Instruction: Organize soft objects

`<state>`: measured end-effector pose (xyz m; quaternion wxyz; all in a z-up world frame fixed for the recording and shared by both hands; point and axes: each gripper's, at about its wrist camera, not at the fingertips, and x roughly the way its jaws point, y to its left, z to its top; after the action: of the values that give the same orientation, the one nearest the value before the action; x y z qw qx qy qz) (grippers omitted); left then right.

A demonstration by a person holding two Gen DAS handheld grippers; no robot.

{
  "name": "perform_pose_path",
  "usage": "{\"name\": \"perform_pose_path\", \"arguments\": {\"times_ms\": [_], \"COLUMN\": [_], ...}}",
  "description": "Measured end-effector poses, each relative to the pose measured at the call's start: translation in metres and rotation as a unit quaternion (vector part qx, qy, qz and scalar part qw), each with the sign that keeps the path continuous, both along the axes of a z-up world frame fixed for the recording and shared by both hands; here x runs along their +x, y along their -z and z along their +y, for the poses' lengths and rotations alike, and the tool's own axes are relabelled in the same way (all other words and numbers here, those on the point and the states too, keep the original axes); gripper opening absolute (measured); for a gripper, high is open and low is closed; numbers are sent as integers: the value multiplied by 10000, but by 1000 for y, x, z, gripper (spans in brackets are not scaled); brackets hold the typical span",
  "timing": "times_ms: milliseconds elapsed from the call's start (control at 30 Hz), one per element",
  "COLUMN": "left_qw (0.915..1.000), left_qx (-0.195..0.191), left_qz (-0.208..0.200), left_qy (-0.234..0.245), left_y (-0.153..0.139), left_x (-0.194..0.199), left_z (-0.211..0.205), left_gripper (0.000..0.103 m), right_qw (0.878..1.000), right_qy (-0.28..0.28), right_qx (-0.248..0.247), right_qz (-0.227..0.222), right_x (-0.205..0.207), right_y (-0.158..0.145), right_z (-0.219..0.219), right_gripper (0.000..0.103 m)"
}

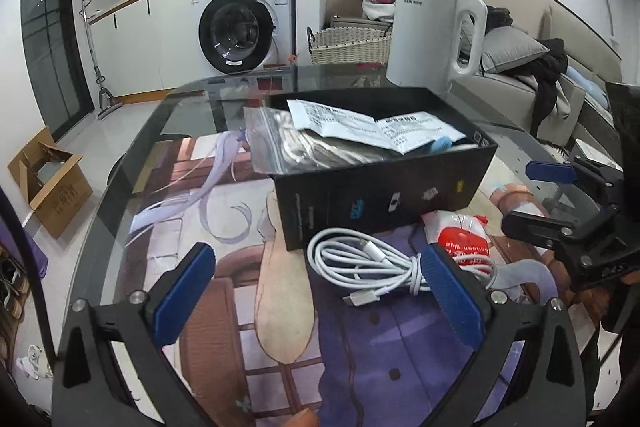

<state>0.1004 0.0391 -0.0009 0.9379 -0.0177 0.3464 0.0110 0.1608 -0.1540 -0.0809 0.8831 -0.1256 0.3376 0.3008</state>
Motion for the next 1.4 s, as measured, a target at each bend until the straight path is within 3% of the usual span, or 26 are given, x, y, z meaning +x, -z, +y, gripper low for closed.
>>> {"name": "perform_pose_path", "arguments": {"times_ms": [200,500,967,1400], "left_qw": [10000,9999,9998,9997], "left_qx": [-12,-37,4,-87], "left_qz": [59,125,188,235], "left_qy": [21,33,83,55], "left_y": [3,6,11,15], "left_x": [1,2,4,5], "left_z": [0,1,-3,0], "left_gripper": [103,103,103,103], "right_qw": [9991,9978,9938,9933], "right_qy": [-60,-232,-654,-644], "right_qx": [-195,-174,-382,-612], "right_qz": [375,596,819,744], "right_x": [7,3,-12,-12], "right_y": [17,23,31,34], "right_z": [10,16,33,40], "right_gripper": [102,102,102,102]}}
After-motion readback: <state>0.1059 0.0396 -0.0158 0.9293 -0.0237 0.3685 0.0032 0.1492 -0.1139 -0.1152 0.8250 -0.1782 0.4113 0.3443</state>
